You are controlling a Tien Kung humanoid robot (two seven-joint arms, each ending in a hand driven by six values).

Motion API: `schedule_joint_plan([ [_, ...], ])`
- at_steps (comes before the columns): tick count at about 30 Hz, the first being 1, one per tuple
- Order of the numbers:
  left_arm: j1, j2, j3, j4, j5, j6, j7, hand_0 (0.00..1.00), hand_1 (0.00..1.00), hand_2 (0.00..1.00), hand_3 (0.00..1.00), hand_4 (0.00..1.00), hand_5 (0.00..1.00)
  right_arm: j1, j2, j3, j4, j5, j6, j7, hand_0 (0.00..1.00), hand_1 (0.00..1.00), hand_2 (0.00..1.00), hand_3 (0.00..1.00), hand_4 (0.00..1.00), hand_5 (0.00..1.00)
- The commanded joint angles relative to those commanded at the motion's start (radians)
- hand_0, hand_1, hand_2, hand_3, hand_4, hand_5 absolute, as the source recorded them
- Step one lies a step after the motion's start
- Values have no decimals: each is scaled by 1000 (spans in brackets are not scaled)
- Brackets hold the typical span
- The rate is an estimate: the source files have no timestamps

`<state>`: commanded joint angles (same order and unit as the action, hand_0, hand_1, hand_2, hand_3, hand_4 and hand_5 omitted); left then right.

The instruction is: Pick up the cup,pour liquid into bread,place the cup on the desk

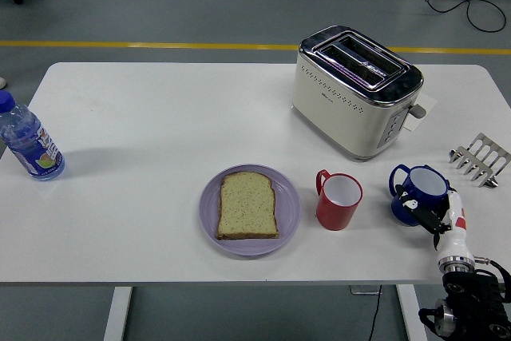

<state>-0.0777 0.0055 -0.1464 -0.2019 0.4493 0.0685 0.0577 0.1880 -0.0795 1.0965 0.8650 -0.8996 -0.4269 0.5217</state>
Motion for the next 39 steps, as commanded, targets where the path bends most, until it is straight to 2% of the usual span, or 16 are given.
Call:
schedule_joint_plan([
  [1,0,0,0,0,0,0,0,634,647,656,556,327,840,0,0,1,1,0,-1,1,494,480,570,806,791,15],
  [2,0,0,0,0,0,0,0,634,647,656,556,328,842,-1,-1,4,6,3,-3,4,455,458,567,713,791,18],
  [7,2,0,0,0,-1,0,0,634,647,656,556,328,842,-7,-5,21,34,6,-12,15,455,458,567,713,791,18],
  [8,3,0,0,0,-1,0,0,636,647,657,557,326,837,-8,-6,24,41,6,-14,17,421,435,568,589,788,27],
  [13,5,-1,2,0,-2,0,0,636,647,657,557,326,837,-18,-13,45,93,-5,-22,17,421,435,568,589,788,27],
  [14,5,-1,2,0,-3,0,0,638,647,657,558,327,837,-19,-15,49,103,-8,-23,16,399,390,553,529,785,30],
  [24,10,-2,8,0,-4,0,0,637,649,658,557,326,839,-38,-39,111,241,-58,-38,-13,397,357,520,504,781,35],
  [29,13,-2,10,0,-4,0,0,638,649,658,559,326,839,-52,-50,138,329,-112,-42,-69,385,328,500,494,780,37],
  [31,13,-2,11,0,-5,0,0,638,649,658,559,326,839,-58,-56,147,369,-142,-46,-109,385,328,500,494,780,37],
  [32,14,-2,11,0,-4,0,0,639,650,660,561,328,841,-62,-61,153,392,-163,-46,-134,341,288,484,489,773,32],
  [39,14,-1,12,0,-3,0,0,639,650,659,562,326,840,-81,-85,172,543,-271,-46,-308,321,283,481,501,767,44],
])
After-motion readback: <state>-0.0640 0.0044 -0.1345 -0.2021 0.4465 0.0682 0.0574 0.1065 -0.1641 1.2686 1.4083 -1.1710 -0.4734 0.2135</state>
